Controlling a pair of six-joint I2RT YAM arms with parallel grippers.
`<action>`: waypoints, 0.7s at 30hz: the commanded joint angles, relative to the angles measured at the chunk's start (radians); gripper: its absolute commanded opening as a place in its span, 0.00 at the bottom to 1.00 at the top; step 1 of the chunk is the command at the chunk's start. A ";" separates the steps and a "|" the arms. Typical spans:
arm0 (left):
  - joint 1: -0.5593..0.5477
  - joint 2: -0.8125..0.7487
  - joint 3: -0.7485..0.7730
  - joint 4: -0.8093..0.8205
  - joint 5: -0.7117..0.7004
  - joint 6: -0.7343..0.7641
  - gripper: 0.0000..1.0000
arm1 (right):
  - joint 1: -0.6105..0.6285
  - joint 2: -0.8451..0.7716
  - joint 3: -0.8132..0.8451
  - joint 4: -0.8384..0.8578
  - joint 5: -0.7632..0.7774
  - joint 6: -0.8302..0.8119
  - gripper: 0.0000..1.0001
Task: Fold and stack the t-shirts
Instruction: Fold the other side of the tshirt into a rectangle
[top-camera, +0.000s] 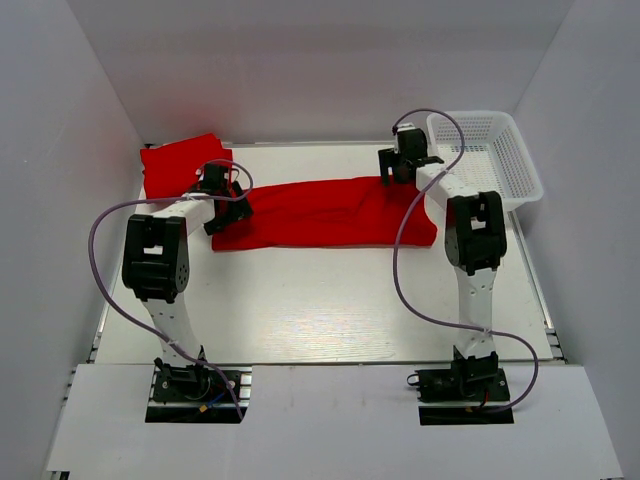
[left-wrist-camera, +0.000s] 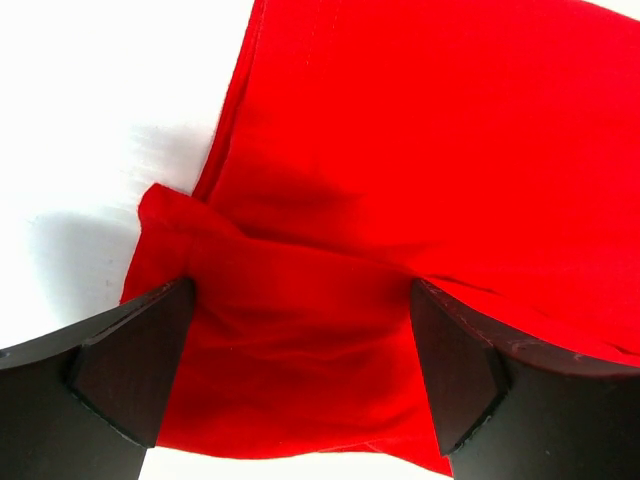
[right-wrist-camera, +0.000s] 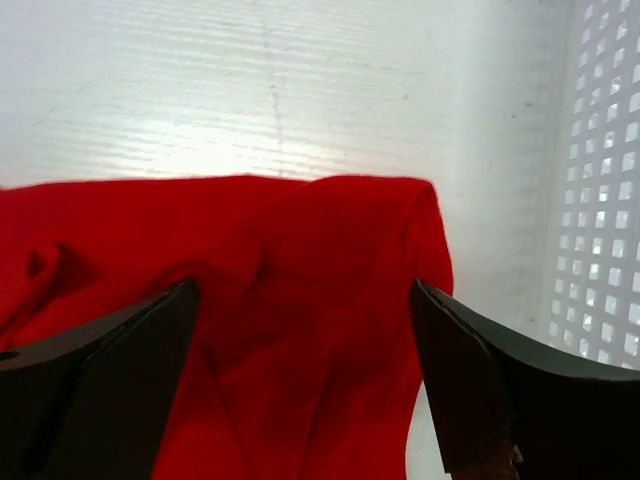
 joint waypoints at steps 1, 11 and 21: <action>0.011 -0.001 -0.054 -0.127 -0.001 0.002 1.00 | 0.004 -0.128 -0.010 -0.039 -0.079 0.010 0.91; 0.011 -0.057 -0.045 -0.109 0.019 0.002 1.00 | 0.010 -0.282 -0.197 -0.014 -0.469 0.108 0.91; 0.020 -0.057 -0.056 -0.100 0.019 0.002 1.00 | 0.029 -0.109 -0.039 -0.059 -0.676 0.162 0.91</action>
